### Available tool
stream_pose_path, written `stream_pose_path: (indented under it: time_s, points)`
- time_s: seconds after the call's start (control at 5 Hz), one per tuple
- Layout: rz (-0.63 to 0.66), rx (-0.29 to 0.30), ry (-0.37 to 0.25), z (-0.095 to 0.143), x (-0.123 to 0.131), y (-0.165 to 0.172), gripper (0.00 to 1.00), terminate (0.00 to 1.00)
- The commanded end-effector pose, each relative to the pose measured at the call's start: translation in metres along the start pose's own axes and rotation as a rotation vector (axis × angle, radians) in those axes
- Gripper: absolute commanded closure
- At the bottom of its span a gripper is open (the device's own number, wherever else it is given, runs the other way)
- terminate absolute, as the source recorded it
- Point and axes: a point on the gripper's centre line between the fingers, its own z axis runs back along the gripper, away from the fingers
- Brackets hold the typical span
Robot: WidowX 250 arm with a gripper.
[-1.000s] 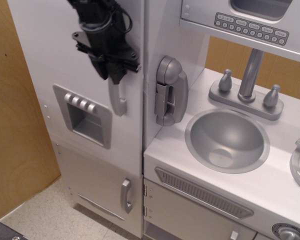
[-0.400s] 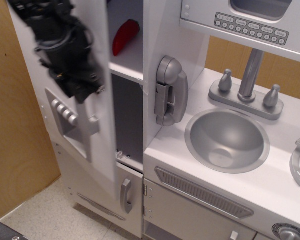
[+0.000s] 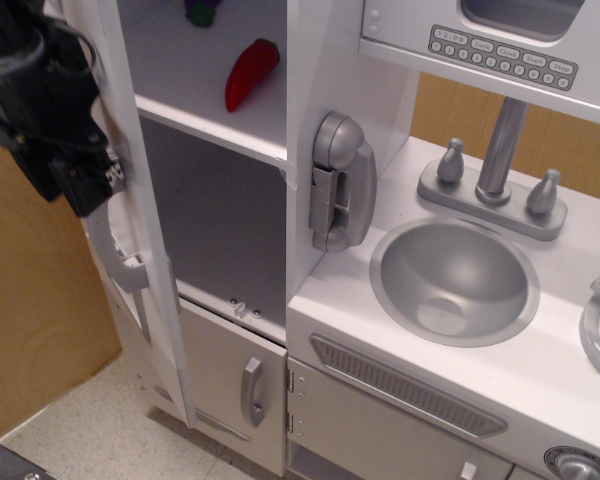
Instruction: Open fridge
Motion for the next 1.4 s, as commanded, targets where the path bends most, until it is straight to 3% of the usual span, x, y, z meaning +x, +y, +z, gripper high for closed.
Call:
stream_pose_path:
  time_s: [0.0, 0.2, 0.6, 0.8, 1.2]
  points:
    - [-0.082, 0.062, -0.071, 0.031, -0.02, -0.029, 0.0, 0.0]
    - [-0.137, -0.022, -0.019, 0.038, -0.039, -0.061, 0.0, 0.0]
    - [-0.111, -0.093, 0.039, 0.025, -0.026, -0.133, 0.0, 0.0]
    - [-0.062, -0.092, 0.035, 0.018, -0.001, -0.157, 0.0, 0.0]
    - [0.049, 0.008, -0.076, 0.014, 0.043, -0.159, 0.0, 0.0]
